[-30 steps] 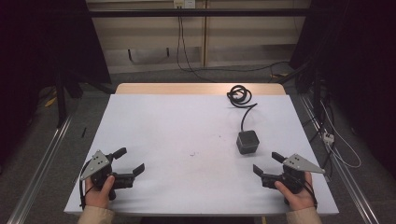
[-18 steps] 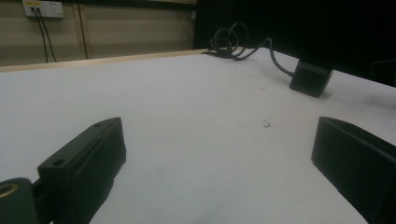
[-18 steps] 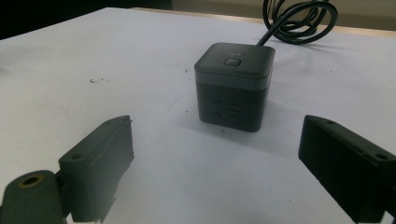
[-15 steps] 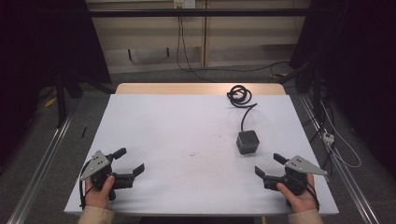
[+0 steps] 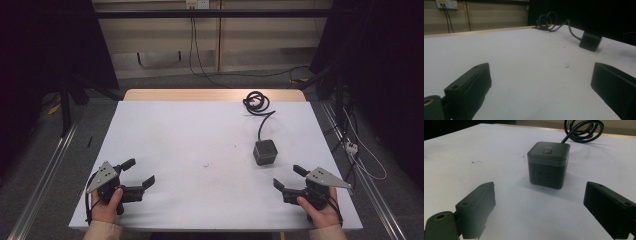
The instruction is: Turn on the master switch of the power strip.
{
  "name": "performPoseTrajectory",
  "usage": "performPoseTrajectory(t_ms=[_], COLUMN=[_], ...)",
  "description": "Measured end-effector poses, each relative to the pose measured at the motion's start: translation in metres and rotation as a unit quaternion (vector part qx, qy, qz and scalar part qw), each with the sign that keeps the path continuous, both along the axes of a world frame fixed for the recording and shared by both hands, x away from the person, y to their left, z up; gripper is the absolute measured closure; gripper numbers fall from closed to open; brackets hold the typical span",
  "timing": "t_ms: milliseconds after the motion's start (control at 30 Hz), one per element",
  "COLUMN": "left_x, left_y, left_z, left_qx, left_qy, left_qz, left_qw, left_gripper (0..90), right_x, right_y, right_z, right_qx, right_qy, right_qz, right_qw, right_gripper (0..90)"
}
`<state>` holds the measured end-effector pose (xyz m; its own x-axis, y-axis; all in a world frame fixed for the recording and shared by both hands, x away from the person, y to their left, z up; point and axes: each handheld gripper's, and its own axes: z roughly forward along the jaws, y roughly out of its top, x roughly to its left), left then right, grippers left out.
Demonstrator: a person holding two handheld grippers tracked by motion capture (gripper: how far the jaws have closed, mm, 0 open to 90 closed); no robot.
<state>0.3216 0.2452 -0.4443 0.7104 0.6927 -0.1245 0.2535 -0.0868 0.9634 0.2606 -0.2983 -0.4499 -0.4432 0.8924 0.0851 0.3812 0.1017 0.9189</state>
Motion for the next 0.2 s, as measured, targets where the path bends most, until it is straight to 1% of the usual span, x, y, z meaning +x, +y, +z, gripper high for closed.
performPoseTrajectory(t_ms=[200], left_x=[0.0006], left_y=[-0.0019], left_z=[-0.0004], left_qx=[-0.001], left_qy=[0.002], left_qz=[0.000], left_qw=[1.0000], left_gripper=[2.7], right_x=[-0.0001], right_y=[-0.0004], right_z=[0.0001], right_qx=[-0.001], right_qy=[-0.001], right_qz=[0.000], right_qw=[1.0000], right_gripper=[10.5])
